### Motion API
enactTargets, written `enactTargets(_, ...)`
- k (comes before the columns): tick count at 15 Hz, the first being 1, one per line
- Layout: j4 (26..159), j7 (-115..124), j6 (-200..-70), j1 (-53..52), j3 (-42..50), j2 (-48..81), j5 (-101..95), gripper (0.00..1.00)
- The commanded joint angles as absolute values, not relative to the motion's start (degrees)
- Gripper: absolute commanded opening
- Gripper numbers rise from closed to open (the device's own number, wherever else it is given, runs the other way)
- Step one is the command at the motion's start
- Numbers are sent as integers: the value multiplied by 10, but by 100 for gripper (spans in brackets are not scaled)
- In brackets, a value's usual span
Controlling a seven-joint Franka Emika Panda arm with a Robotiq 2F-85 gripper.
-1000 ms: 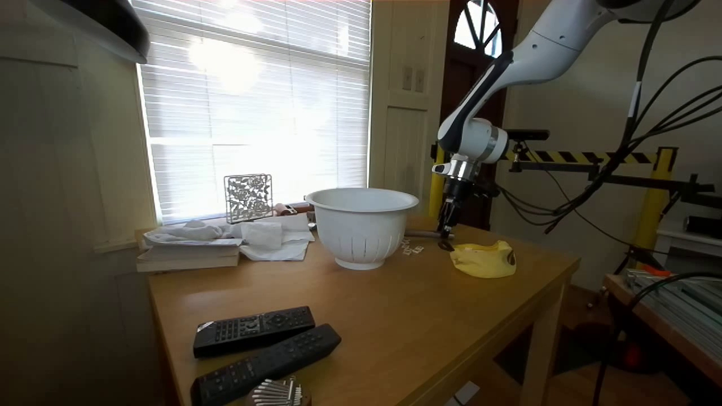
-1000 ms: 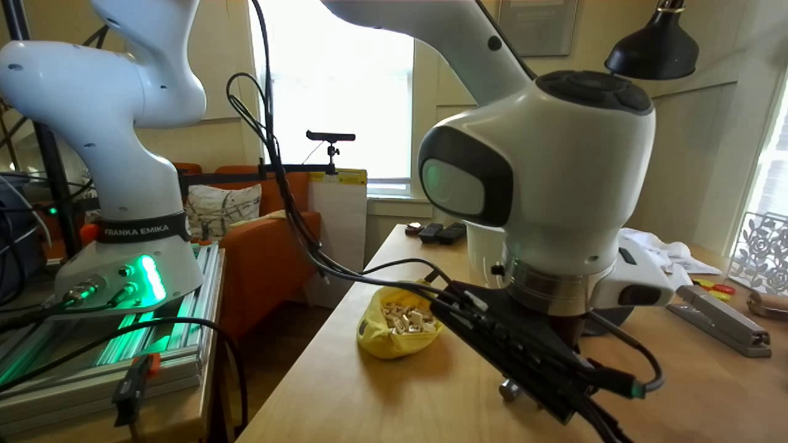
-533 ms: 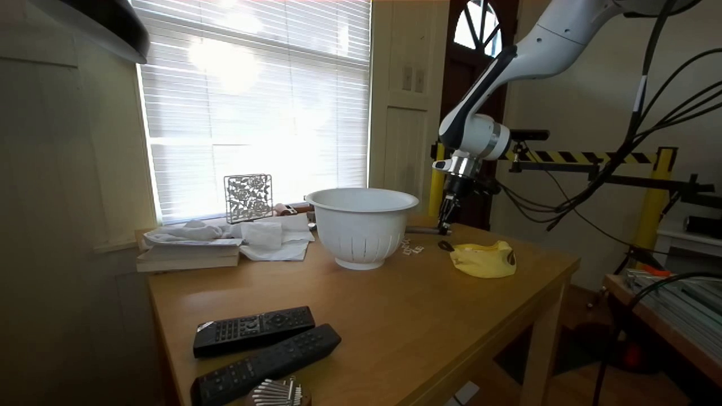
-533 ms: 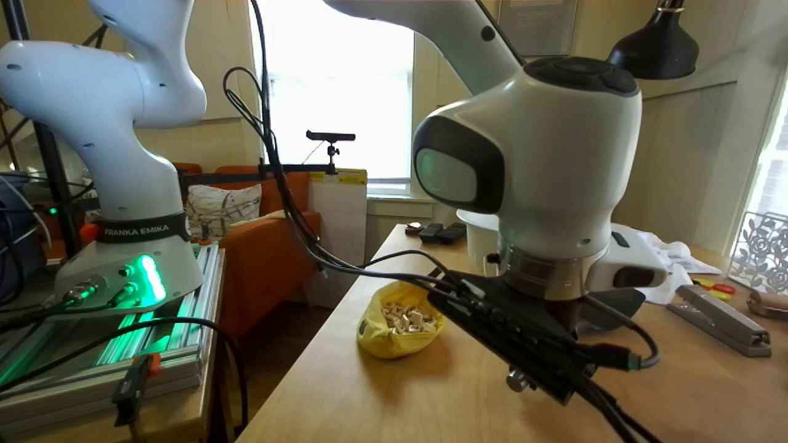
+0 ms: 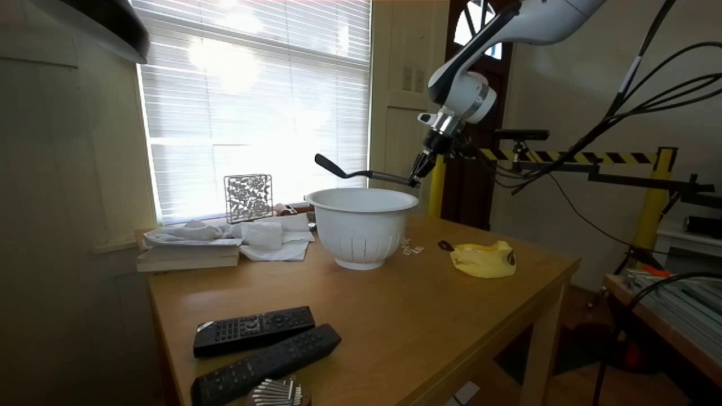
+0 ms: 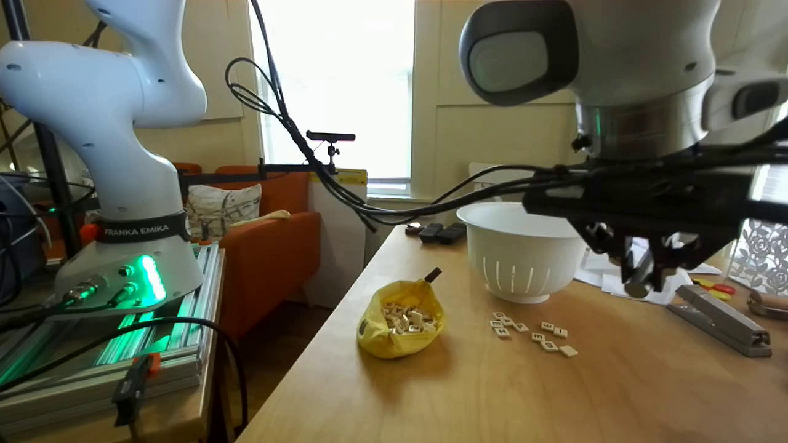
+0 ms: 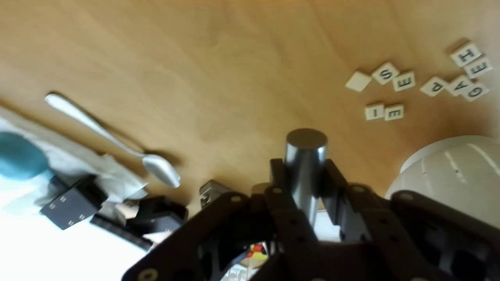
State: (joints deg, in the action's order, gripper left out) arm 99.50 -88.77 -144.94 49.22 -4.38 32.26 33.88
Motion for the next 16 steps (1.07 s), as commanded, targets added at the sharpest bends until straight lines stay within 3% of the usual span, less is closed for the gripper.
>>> enactTargets(1,926,-952,-1506,491,-47,357,338,6)
enactTargets(9,755,-1060,-1679,499,-54,495,305,6)
enactTargets(16,660,-1023,-1738,450,68,596,258,6)
